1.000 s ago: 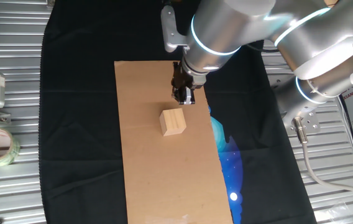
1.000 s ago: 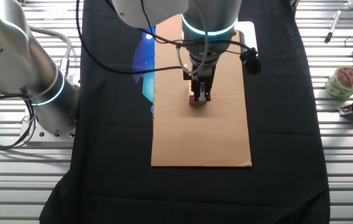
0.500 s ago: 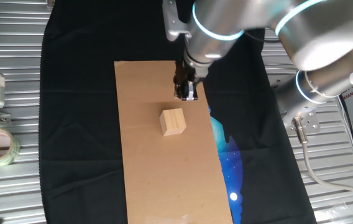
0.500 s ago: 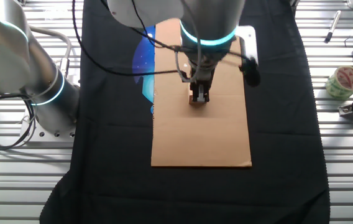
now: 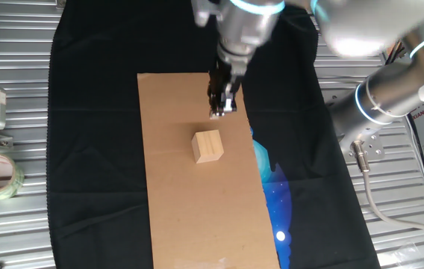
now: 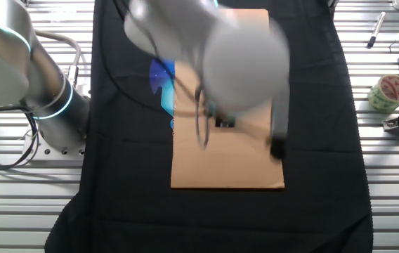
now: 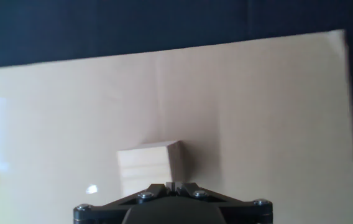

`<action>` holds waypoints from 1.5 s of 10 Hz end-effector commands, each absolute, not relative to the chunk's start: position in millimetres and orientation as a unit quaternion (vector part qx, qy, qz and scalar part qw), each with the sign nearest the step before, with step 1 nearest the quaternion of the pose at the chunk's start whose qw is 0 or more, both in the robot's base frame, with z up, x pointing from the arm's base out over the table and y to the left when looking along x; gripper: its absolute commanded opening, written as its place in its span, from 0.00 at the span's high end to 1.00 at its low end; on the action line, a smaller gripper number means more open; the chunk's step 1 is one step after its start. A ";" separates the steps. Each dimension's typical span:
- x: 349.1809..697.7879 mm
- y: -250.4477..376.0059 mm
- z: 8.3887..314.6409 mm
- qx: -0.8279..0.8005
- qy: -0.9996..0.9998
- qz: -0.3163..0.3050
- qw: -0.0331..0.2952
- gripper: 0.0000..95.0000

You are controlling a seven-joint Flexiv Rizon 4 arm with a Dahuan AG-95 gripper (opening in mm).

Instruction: Use the gripper to push the small block from left to right

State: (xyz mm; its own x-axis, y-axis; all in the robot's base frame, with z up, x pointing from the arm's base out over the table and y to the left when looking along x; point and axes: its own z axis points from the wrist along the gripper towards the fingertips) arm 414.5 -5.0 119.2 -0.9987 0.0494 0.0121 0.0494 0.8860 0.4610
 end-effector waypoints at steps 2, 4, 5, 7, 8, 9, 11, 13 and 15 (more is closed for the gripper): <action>417.8 -1.5 123.8 -0.020 -0.960 -0.277 0.024 1.00; 417.8 -1.4 124.4 -0.021 -0.983 -0.179 0.033 1.00; 417.5 -1.6 124.6 -0.022 -0.986 -0.160 0.037 1.00; 416.8 -2.0 125.2 -0.024 -0.987 -0.151 0.039 1.00; 416.7 -2.0 125.3 -0.024 -0.988 -0.144 0.041 1.00; 416.7 -2.0 125.3 -0.025 -0.989 -0.138 0.043 1.00; 416.7 -2.0 125.4 -0.027 -0.992 -0.115 0.044 1.00; 416.5 -2.1 125.5 -0.032 -0.993 -0.106 0.043 1.00; 416.1 -2.4 125.8 -0.028 -0.994 -0.093 0.042 1.00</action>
